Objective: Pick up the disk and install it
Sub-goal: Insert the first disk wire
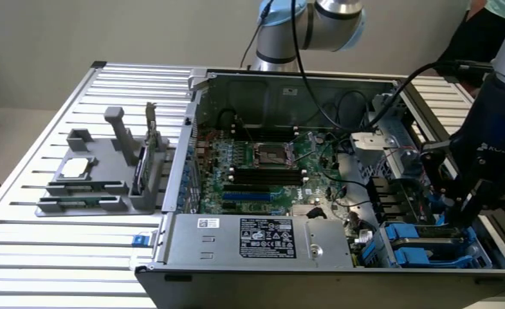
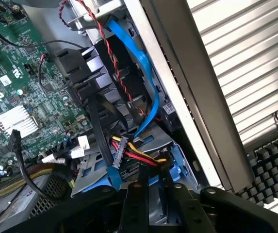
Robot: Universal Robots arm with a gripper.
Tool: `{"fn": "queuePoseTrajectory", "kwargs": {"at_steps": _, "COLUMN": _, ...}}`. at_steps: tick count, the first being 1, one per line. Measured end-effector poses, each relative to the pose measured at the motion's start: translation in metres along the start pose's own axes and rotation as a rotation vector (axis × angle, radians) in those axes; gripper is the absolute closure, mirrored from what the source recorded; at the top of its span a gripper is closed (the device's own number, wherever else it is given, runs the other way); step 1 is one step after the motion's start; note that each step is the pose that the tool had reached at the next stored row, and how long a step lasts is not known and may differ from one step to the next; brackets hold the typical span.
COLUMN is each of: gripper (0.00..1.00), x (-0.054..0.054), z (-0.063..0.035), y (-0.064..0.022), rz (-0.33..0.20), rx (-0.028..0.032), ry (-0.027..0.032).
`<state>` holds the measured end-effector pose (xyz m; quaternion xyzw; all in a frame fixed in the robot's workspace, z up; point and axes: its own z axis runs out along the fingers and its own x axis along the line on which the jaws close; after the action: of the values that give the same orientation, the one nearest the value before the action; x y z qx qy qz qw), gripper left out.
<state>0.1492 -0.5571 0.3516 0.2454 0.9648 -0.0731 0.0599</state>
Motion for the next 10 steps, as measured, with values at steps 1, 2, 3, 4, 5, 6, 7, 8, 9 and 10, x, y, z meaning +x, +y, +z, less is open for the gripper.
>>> {"fn": "queuePoseTrajectory", "kwargs": {"at_steps": 1, "gripper": 0.76, "x": -0.0005, "z": 0.0002, "y": -0.0009, "rz": 0.004, "rx": 0.0012, "ry": 0.0014}}
{"fn": "queuePoseTrajectory", "kwargs": {"at_steps": 2, "gripper": 0.76, "x": -0.0008, "z": 0.0003, "y": -0.0016, "rz": 0.009, "rx": 0.0020, "ry": 0.0025}}
{"fn": "queuePoseTrajectory", "kwargs": {"at_steps": 3, "gripper": 0.76, "x": -0.0009, "z": 0.0003, "y": -0.0018, "rz": 0.010, "rx": 0.0023, "ry": 0.0026}}
{"fn": "queuePoseTrajectory", "kwargs": {"at_steps": 4, "gripper": 0.76, "x": -0.0009, "z": 0.0003, "y": -0.0018, "rz": 0.010, "rx": 0.0024, "ry": 0.0026}}
{"fn": "queuePoseTrajectory", "kwargs": {"at_steps": 5, "gripper": 0.76, "x": -0.0009, "z": 0.0003, "y": -0.0018, "rz": 0.010, "rx": 0.0026, "ry": 0.0025}}
{"fn": "queuePoseTrajectory", "kwargs": {"at_steps": 6, "gripper": 0.76, "x": -0.0009, "z": 0.0003, "y": -0.0018, "rz": 0.010, "rx": 0.0026, "ry": 0.0025}}
{"fn": "queuePoseTrajectory", "kwargs": {"at_steps": 7, "gripper": 0.76, "x": -0.0009, "z": 0.0003, "y": -0.0018, "rz": 0.010, "rx": 0.0026, "ry": 0.0025}}
{"fn": "queuePoseTrajectory", "kwargs": {"at_steps": 8, "gripper": 0.76, "x": -0.0009, "z": 0.0003, "y": -0.0018, "rz": 0.011, "rx": 0.0023, "ry": 0.0028}}
{"fn": "queuePoseTrajectory", "kwargs": {"at_steps": 9, "gripper": 0.76, "x": -0.0009, "z": 0.0003, "y": -0.0018, "rz": 0.017, "rx": 0.0027, "ry": 0.0039}}
{"fn": "queuePoseTrajectory", "kwargs": {"at_steps": 10, "gripper": 0.76, "x": -0.0010, "z": 0.0003, "y": -0.0018, "rz": 0.029, "rx": 0.0034, "ry": 0.0057}}
